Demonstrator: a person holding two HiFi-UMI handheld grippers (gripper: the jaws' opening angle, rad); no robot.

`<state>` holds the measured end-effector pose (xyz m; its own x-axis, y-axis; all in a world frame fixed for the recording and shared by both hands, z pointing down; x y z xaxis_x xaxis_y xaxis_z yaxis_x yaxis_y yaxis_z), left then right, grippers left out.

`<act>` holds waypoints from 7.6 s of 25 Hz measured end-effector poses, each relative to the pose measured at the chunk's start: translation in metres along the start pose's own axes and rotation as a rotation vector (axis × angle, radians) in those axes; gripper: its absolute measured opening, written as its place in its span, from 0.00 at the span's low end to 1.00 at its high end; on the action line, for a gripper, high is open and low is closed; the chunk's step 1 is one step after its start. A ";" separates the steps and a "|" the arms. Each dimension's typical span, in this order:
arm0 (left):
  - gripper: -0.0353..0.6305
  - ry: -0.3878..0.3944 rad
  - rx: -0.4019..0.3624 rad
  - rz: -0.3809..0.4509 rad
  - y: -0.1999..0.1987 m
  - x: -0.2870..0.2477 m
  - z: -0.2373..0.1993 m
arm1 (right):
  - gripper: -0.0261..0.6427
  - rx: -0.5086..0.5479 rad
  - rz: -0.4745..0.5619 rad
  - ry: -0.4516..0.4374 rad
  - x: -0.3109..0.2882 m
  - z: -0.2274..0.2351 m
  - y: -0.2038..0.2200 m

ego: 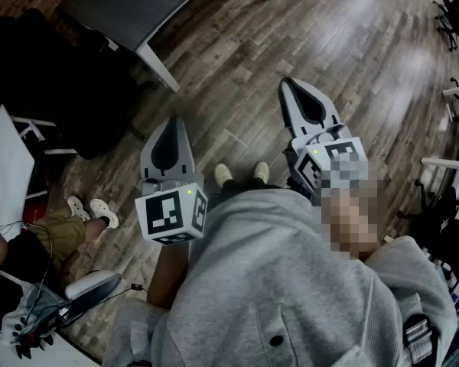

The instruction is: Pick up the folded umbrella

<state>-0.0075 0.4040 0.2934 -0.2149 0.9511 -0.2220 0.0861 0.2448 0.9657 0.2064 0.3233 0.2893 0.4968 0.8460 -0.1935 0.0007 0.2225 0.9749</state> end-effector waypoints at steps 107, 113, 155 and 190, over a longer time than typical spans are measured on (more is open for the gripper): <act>0.08 -0.143 -0.028 -0.059 -0.088 -0.316 -0.080 | 0.08 0.019 0.010 -0.179 -0.311 0.172 -0.057; 0.08 -0.147 -0.022 -0.058 -0.085 -0.319 -0.089 | 0.08 0.024 0.009 -0.182 -0.319 0.167 -0.055; 0.08 -0.071 0.086 -0.104 -0.122 -0.451 -0.310 | 0.08 0.107 -0.139 -0.151 -0.557 0.077 -0.072; 0.08 0.056 0.064 -0.126 -0.133 -0.542 -0.369 | 0.09 0.073 -0.273 -0.016 -0.651 0.096 -0.042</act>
<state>-0.2615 -0.2132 0.3346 -0.2819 0.9004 -0.3314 0.1167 0.3750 0.9196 -0.0338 -0.2837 0.3848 0.4835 0.7515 -0.4489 0.1984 0.4054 0.8924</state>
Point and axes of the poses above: the fingertips, and each gripper's own axes: x backward along the fingers, z to its right, y out of its underside, the point moved 5 cm from there along x, backward along the fingers, and after that the axes turned 7 degrees about y, right-handed, at the moved point
